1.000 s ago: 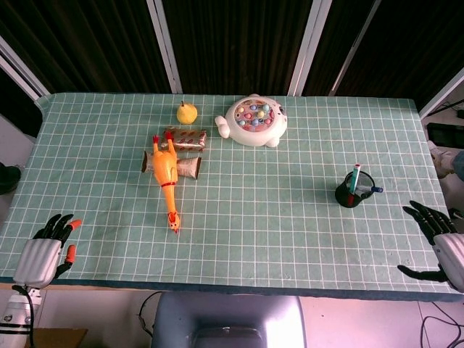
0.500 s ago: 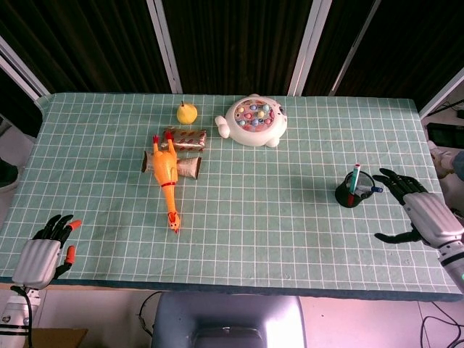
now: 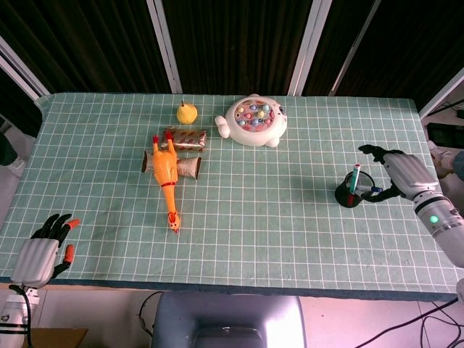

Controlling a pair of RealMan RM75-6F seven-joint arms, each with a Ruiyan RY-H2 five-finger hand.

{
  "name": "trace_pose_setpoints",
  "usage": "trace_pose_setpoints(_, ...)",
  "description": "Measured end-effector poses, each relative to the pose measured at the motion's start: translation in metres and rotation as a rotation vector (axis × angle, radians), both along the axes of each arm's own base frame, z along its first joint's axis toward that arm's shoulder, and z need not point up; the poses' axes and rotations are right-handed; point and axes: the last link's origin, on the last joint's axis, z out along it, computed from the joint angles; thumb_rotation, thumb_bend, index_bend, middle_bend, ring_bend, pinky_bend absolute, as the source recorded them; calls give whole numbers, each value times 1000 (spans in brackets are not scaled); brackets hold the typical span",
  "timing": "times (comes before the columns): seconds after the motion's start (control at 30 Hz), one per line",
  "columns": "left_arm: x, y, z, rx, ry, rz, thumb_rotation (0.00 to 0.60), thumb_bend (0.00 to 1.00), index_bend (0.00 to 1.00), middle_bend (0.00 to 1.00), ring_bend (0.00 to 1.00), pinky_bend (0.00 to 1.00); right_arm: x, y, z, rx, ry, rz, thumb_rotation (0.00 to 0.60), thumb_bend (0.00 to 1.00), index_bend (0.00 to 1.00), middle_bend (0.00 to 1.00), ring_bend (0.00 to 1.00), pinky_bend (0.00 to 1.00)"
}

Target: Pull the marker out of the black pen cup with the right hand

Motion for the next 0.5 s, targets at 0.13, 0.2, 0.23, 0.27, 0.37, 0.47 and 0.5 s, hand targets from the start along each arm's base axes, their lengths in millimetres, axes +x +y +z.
trace_pose_setpoints(0.13, 0, 0, 0, -1, 2, 3, 600, 574, 229, 116, 78, 324, -4, -14, -11, -19, 5, -3, 600, 270, 381, 642, 707, 609)
trace_pose_setpoints(0.2, 0, 0, -1, -3, 4, 4, 600, 574, 228, 116, 79, 324, -5, -22, -15, -31, 10, -7, 600, 271, 405, 738, 799, 690)
trace_pose_setpoints(0.23, 0, 0, -1, -3, 4, 4, 600, 574, 228, 116, 79, 324, -6, -25, -17, -36, 13, -9, 600, 271, 416, 783, 842, 733)
trace_pose_setpoints(0.27, 0, 0, -1, -3, 4, 5, 600, 575, 228, 116, 79, 324, -7, -29, -20, -44, 20, -10, 600, 271, 425, 816, 874, 768)
trace_pose_setpoints(0.37, -1, 1, -1, -3, 4, 8, 600, 576, 228, 116, 79, 324, -10, -39, -25, -62, 37, -17, 600, 270, 467, 926, 979, 898)
trace_pose_setpoints(0.47, -1, 1, -1, -4, 4, 10, 600, 575, 228, 116, 79, 324, -12, -46, -27, -71, 48, -34, 600, 270, 514, 991, 1000, 982)
trace_pose_setpoints(0.5, -1, 1, -1, -4, 4, 10, 600, 574, 228, 116, 79, 324, -13, -47, -28, -71, 49, -41, 600, 270, 521, 998, 1000, 992)
